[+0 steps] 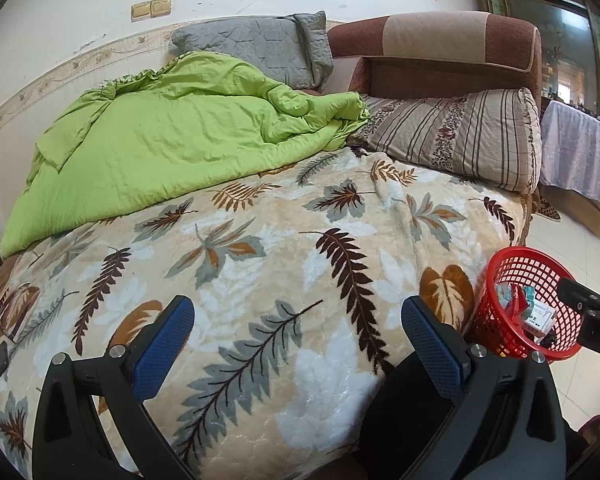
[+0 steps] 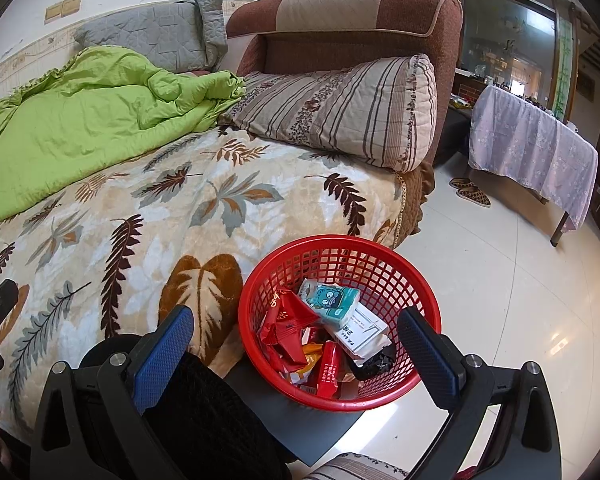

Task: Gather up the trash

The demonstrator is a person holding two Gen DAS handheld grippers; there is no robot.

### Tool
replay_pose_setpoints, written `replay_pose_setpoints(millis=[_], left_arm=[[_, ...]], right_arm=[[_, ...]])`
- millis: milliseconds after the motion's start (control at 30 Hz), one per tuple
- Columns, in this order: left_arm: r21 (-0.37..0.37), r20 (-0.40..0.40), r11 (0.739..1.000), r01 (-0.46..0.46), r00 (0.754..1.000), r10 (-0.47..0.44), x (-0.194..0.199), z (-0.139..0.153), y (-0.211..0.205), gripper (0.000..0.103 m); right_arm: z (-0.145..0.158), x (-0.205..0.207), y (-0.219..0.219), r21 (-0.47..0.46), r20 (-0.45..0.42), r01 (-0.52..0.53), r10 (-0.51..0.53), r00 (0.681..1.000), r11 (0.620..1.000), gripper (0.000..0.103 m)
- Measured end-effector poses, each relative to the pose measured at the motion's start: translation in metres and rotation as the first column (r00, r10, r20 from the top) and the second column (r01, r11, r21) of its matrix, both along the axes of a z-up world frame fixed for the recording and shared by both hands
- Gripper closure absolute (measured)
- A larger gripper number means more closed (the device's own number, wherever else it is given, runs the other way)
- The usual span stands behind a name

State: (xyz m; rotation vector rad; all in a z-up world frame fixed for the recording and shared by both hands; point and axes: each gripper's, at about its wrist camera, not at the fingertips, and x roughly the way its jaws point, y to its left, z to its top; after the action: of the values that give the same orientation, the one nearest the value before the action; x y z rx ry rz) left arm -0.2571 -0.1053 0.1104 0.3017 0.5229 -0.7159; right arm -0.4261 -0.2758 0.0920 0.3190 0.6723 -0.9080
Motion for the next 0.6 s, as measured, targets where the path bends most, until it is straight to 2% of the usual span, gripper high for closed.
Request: replay_pose_setpoints(millis=[600], left_arm=[[-0.004,-0.001,1.0,0.003,1.0,-0.003,-0.0005,0.0007,0.0012,0.0]], right_arm=[[0.0003,0.0,0.0006,0.002,-0.002,0.0,0.0,1.0,1.0,0.0]])
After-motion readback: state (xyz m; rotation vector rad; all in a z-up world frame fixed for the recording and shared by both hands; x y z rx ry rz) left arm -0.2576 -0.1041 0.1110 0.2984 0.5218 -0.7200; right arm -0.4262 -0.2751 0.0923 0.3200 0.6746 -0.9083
